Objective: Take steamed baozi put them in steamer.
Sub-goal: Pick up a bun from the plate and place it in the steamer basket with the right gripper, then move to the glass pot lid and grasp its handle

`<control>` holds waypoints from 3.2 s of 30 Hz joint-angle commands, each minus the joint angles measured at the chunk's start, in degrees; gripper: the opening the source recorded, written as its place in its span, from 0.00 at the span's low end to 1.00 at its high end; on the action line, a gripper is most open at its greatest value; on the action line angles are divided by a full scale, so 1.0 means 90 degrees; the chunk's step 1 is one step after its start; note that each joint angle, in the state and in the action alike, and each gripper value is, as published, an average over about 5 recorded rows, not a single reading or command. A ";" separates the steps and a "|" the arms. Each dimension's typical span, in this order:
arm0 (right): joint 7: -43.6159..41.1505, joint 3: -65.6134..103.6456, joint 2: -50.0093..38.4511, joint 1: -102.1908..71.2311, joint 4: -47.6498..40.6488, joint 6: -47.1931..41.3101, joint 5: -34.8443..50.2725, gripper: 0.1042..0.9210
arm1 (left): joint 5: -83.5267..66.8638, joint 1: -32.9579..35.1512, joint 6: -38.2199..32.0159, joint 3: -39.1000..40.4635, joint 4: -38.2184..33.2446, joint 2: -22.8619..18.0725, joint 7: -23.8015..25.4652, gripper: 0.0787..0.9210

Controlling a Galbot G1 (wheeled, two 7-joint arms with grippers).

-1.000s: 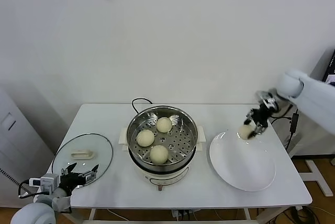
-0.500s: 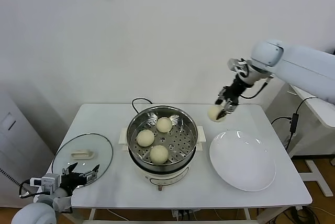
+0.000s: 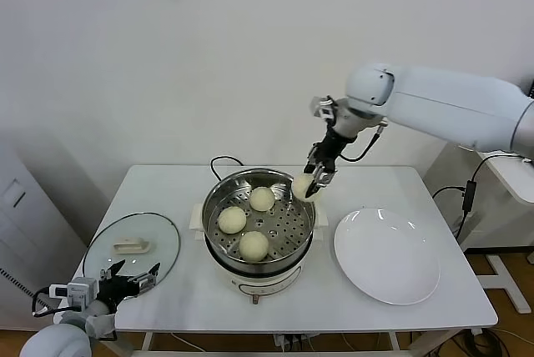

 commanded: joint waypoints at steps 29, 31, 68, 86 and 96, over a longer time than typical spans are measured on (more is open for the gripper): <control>0.0928 0.0257 0.0829 -0.1279 -0.0060 -0.0429 -0.0939 0.59 | 0.0018 0.0015 -0.0028 -0.0017 0.0023 -0.0077 0.0012 0.88; 0.0905 0.0295 0.0818 -0.1226 -0.0081 -0.0410 -0.0943 0.65 | 0.0017 0.0009 -0.0029 -0.0014 0.0024 -0.0079 0.0012 0.88; 0.4780 0.9437 -0.3131 -0.7315 0.0838 0.2058 0.0548 0.88 | 0.0164 -0.0204 -0.0036 -0.0129 -0.0073 -0.0393 -0.0019 0.88; 0.5256 1.3841 -0.0977 -1.2511 0.2177 0.2683 -0.1178 0.88 | 0.2739 0.0085 -0.1180 -0.0253 0.0179 -0.0369 0.0517 0.88; 0.5259 1.4745 0.0320 -1.3250 0.2123 0.2978 -0.2233 0.88 | 0.6615 0.0399 -0.2898 -0.0389 0.0898 -0.0380 0.0489 0.88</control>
